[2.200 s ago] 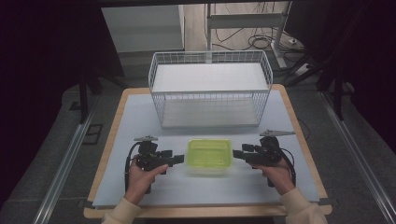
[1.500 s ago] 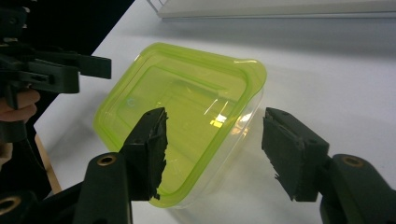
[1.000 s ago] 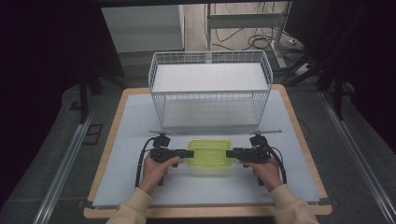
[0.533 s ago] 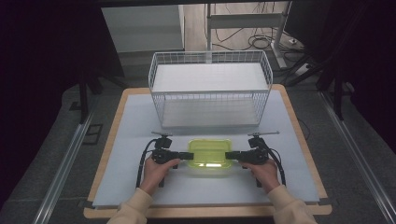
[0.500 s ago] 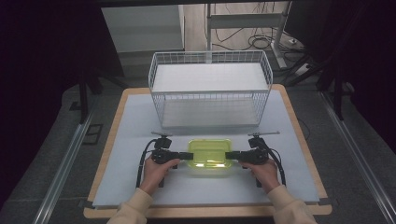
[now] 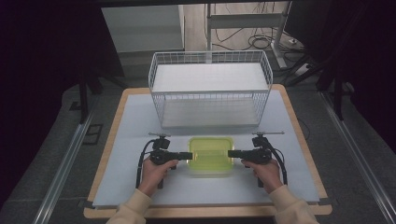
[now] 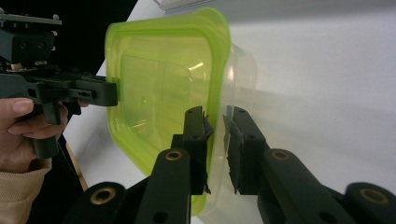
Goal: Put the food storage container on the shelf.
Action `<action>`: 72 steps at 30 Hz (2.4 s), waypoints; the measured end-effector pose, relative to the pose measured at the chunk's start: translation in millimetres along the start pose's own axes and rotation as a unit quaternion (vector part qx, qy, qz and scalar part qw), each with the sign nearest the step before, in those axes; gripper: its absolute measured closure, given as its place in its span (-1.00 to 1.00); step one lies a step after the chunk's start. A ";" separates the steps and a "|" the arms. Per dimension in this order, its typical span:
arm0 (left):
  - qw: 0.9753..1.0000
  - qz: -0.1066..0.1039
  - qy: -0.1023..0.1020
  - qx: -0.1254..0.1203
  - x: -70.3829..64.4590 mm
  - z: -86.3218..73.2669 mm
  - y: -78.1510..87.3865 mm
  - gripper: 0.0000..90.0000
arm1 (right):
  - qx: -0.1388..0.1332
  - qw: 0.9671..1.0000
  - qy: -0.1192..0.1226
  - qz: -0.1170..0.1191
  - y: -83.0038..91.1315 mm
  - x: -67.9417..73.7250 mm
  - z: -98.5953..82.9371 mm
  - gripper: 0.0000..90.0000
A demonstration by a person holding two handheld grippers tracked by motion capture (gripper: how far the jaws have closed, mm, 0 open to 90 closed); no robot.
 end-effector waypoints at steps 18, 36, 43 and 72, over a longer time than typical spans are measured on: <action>1.000 -0.012 -0.019 -0.017 -14.9 7.9 13.0 0.80 | -0.022 1.000 0.014 0.016 8.9 12.6 8.3 0.77; 0.998 -0.024 -0.032 -0.038 -26.2 18.4 24.3 0.79 | -0.040 0.998 0.040 0.027 16.5 27.9 20.6 0.78; 0.998 -0.026 -0.034 -0.043 -27.5 21.7 26.8 0.79 | -0.046 0.997 0.047 0.030 16.2 31.8 24.6 0.77; 0.995 -0.032 -0.058 -0.073 -54.1 63.0 46.1 0.79 | -0.070 0.994 0.081 0.038 27.8 63.6 67.7 0.77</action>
Point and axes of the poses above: each handheld gripper's, and its own axes: y roughly backward along the jaws, z roughly out of its top, x roughly to its left, the point moved 7 cm from there along -y, roughly forward along the jaws, and after that the axes turned 15 degrees about -x, right-handed, at the moved point
